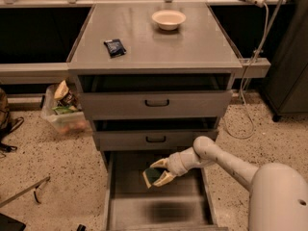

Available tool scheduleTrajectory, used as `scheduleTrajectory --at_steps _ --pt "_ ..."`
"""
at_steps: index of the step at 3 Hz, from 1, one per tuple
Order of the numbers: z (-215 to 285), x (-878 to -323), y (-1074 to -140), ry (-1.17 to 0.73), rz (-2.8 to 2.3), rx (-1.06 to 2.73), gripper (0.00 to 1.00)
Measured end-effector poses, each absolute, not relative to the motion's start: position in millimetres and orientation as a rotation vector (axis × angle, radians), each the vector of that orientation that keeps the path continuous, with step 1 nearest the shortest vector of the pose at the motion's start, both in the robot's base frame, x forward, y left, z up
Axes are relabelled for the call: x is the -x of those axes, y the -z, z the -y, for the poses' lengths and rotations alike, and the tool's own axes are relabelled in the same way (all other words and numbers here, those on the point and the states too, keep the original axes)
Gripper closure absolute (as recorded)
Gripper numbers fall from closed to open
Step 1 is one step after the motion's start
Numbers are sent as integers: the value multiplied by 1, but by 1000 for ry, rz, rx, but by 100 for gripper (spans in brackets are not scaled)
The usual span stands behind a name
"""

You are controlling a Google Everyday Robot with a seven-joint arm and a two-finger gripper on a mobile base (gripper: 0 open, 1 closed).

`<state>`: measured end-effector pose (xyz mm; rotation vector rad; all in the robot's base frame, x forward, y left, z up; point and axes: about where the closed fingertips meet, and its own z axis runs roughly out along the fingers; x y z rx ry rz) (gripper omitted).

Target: Pick sponge from bottom drawer and place on counter

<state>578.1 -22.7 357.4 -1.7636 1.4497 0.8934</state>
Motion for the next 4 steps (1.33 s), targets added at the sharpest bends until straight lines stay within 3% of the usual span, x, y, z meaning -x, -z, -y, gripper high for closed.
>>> scheduleTrajectory --at_steps 2,4 --pt "19 -583 -382 -854 -1433 1795 100" --pt "22 -600 -560 -813 -1333 1794 100"
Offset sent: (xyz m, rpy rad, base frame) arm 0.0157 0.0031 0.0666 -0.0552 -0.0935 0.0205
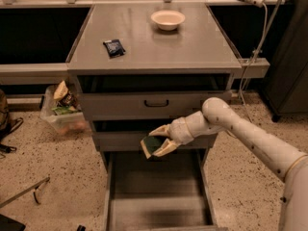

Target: Pick sponge from bottom drawer and place on counter

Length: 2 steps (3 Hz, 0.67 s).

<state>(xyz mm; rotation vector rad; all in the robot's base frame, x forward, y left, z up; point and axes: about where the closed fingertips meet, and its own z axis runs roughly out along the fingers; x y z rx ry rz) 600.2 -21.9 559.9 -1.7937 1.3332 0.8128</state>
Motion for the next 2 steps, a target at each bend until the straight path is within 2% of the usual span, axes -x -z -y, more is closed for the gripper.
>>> scheduleTrajectory --at_steps 1,2 --pt "25 -600 -638 -762 -1274 1831 100" --pt "25 -600 -639 -761 -1274 1831 100"
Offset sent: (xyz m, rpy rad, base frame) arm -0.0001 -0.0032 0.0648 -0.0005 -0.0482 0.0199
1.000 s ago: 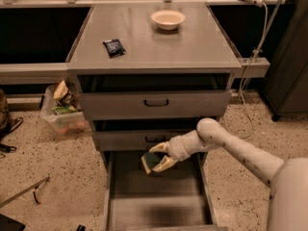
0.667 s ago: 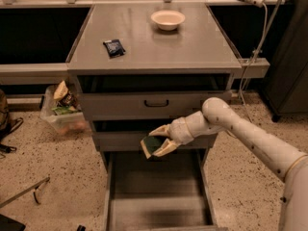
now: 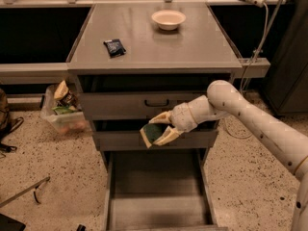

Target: Pick sponge from bottom drawer and place on counter

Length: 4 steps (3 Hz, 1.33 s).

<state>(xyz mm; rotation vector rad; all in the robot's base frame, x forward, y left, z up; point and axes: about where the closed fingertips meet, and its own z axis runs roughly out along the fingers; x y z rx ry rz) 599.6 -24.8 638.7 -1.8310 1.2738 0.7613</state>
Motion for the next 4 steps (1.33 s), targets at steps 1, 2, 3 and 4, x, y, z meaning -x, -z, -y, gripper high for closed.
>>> scheduleTrajectory --at_steps 1,2,3,4 --pt "34 -603 -685 -719 -1197 1826 100" --pt "55 -604 -772 -629 -1052 1815 100" --pt "71 -609 -846 -562 -965 1818 100" --pt "71 -609 -846 -562 -965 1818 100"
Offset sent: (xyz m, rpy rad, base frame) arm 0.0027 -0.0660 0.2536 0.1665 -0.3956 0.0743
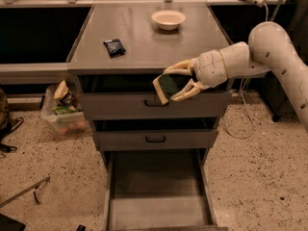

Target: Pick sponge from bottom drawer and place on counter

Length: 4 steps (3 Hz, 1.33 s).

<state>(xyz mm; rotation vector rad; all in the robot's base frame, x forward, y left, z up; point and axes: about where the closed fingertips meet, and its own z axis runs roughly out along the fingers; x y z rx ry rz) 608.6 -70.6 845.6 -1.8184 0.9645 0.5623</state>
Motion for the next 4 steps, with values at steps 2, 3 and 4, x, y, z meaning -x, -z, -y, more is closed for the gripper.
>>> scheduleTrajectory --at_steps 2,3,4 --pt "56 -663 -884 -455 -907 1931 100" --pt "56 -709 -914 -295 -913 1925 100" --pt "58 -752 -926 -140 -963 1874 100"
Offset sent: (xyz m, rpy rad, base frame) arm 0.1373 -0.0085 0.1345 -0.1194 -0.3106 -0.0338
